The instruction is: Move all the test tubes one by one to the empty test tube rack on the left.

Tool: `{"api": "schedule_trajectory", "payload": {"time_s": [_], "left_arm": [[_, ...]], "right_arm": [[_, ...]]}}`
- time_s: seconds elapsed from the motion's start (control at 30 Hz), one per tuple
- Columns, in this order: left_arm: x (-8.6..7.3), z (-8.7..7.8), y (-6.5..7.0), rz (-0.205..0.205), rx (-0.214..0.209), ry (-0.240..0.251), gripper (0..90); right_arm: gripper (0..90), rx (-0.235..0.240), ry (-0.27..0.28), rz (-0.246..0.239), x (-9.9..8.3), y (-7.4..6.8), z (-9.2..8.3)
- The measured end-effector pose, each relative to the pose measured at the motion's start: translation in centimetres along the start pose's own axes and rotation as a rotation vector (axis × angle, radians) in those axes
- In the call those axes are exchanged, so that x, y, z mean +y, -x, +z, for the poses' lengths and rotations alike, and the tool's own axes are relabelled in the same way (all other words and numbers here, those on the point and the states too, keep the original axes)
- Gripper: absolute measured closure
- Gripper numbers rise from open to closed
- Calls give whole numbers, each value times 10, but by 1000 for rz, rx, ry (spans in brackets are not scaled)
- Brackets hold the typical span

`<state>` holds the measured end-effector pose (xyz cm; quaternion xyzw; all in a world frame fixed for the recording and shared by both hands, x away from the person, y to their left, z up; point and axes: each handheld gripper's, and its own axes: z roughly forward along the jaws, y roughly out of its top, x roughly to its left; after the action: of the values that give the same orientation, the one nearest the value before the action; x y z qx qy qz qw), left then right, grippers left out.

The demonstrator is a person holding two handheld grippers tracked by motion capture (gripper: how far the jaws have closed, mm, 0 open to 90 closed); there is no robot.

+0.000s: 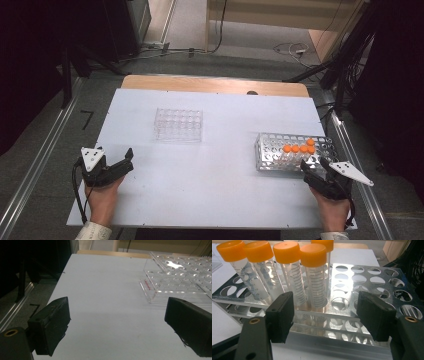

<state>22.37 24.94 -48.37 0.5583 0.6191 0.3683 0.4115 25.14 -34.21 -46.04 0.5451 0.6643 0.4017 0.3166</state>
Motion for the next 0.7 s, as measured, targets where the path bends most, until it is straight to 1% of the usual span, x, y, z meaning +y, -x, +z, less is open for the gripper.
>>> {"api": "schedule_trajectory", "payload": {"time_s": [0.13, 0.23, 0.4, 0.5, 0.7], "left_arm": [[-1, -1, -1, -3, 5, -3, 65], [-1, -2, -2, -4, 9, -6, 65], [-2, -2, -3, -7, 10, -6, 65], [-2, -2, -4, -9, 10, -6, 66], [-2, -2, -4, -12, 7, -11, 66]], "right_arm": [[294, -1, -8, -1, 2, 0, 4], [319, -4, -6, -3, 3, 1, 5], [433, -7, -4, -13, 4, 1, 6], [494, 5, -12, -25, 5, 1, 8], [589, 3, -13, -37, 6, 1, 10]]}}
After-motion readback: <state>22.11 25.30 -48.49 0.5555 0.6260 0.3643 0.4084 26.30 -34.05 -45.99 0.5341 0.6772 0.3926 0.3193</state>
